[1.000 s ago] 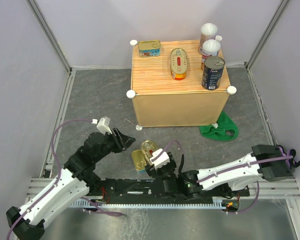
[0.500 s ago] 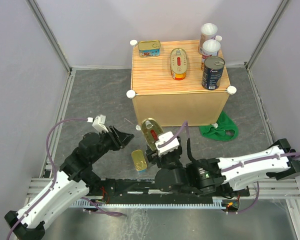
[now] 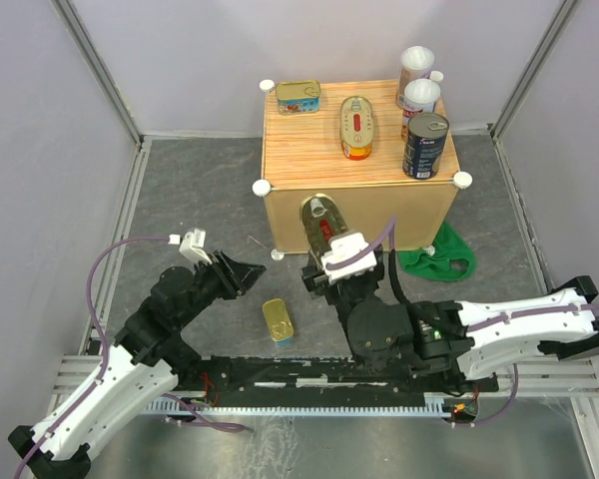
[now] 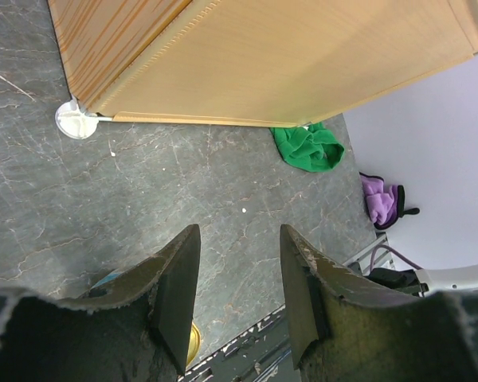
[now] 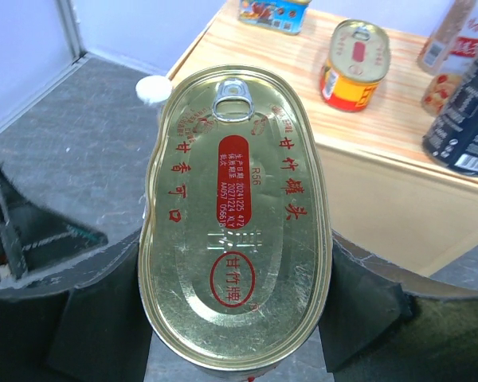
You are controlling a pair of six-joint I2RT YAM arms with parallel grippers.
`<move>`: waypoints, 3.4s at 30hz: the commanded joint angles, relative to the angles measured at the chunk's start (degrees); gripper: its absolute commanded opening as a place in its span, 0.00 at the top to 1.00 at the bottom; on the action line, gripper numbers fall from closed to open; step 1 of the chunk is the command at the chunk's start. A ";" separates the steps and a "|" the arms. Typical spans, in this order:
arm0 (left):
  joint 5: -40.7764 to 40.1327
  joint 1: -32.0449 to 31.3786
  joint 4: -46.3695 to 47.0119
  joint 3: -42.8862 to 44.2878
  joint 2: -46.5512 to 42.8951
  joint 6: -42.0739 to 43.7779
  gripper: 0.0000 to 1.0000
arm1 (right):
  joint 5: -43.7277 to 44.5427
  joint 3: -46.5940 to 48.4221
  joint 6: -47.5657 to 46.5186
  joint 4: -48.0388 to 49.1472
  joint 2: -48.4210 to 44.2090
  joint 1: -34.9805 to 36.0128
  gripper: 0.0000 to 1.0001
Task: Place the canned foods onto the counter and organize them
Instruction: Place the canned food on the counter.
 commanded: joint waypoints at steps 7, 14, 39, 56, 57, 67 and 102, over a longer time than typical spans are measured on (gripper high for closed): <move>-0.61 -0.17 0.75 2.94 -0.39 2.53 0.48 | -4.92 13.63 -6.65 4.28 0.70 -13.98 0.97; -0.64 -0.16 1.03 2.70 -0.33 2.59 0.48 | -13.28 19.91 -3.00 -1.00 4.57 -25.18 0.97; -1.51 -0.15 5.49 -0.64 1.69 3.69 0.48 | -38.02 29.10 3.46 -5.76 14.12 -50.13 0.97; -1.26 -0.15 6.69 -0.73 3.91 3.32 0.48 | -43.24 29.07 5.24 -4.27 17.56 -57.04 0.97; -1.35 -0.14 6.66 -0.72 3.99 3.32 0.48 | -43.63 29.07 5.30 -4.06 17.70 -57.23 0.97; -2.41 -0.16 7.29 -0.75 5.11 3.30 0.48 | -46.35 29.85 5.35 -3.07 20.44 -59.31 0.97; -3.01 -0.14 11.64 -0.91 11.06 3.81 0.47 | -48.10 23.97 5.90 3.08 20.94 -62.05 0.95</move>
